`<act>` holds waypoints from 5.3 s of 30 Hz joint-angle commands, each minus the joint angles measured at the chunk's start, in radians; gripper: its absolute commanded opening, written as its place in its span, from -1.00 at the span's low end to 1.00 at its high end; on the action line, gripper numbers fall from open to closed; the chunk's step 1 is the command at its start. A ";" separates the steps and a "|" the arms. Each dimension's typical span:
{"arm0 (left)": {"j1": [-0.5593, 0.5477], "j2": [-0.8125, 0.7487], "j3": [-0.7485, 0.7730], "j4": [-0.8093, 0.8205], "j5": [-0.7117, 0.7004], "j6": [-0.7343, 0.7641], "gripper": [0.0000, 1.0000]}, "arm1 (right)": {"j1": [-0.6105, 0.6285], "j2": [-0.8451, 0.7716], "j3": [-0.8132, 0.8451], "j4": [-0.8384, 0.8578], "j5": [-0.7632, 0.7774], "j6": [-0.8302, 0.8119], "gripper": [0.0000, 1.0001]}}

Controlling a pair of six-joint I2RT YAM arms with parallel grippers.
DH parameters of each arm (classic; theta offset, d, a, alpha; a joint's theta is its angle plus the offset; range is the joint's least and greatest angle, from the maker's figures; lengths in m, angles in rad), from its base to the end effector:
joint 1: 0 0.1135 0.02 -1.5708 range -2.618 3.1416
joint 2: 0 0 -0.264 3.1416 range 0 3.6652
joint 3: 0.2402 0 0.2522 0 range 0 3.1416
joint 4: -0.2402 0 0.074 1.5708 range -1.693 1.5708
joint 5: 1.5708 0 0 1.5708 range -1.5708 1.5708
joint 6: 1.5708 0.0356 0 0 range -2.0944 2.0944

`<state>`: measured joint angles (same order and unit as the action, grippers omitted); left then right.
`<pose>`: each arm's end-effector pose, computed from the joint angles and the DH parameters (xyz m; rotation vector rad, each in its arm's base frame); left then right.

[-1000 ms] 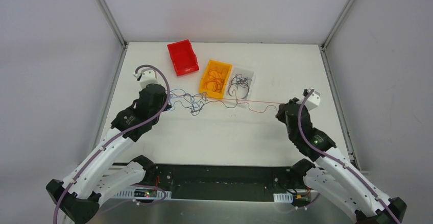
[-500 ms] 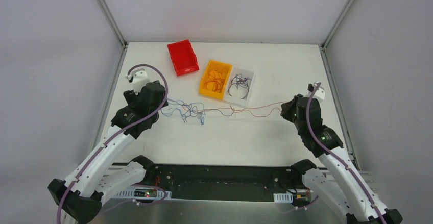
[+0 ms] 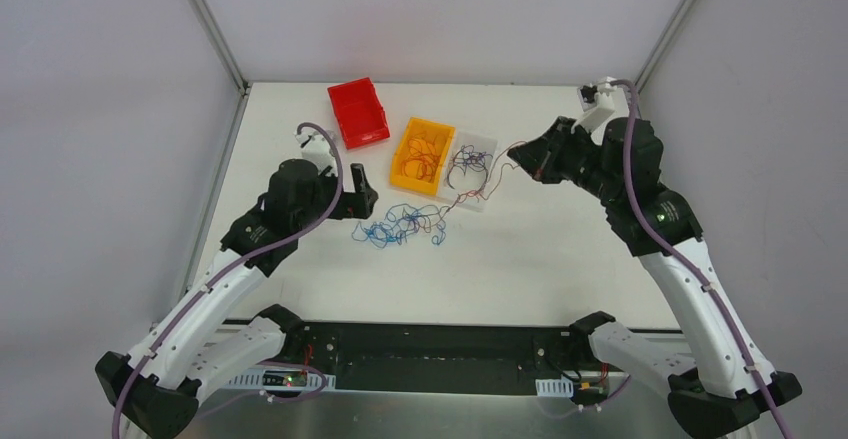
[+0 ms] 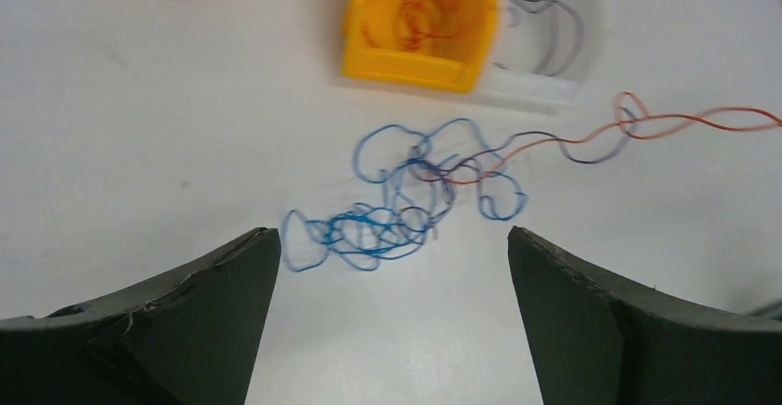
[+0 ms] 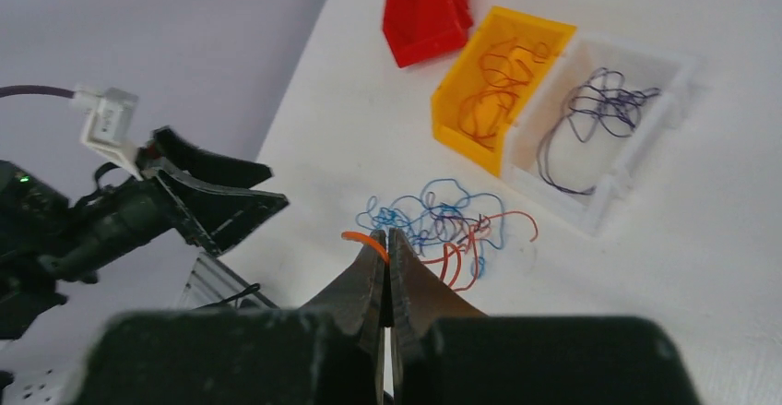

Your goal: Untangle the cables

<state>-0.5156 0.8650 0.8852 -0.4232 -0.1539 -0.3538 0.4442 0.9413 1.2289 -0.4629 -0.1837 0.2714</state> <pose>0.1705 -0.0904 0.3365 0.0598 1.9913 -0.4145 0.1686 0.0874 0.4349 -0.2918 1.7690 0.6791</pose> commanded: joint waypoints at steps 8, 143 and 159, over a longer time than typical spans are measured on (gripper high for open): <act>-0.086 0.068 -0.027 0.652 0.630 0.142 0.94 | 0.023 0.147 0.292 0.068 -0.295 0.115 -1.00; -0.078 0.240 -0.113 0.071 0.152 -0.121 0.62 | 0.221 0.996 0.724 -0.214 0.205 -0.083 0.30; -0.078 0.319 -0.190 0.195 0.267 -0.170 0.61 | 0.234 0.366 -0.059 0.074 0.080 0.022 0.75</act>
<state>-0.6003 1.1519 0.7128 -0.2874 0.0540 -0.4931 0.6731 1.4204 1.2896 -0.4957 -0.0502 0.2329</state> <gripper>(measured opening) 0.812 0.876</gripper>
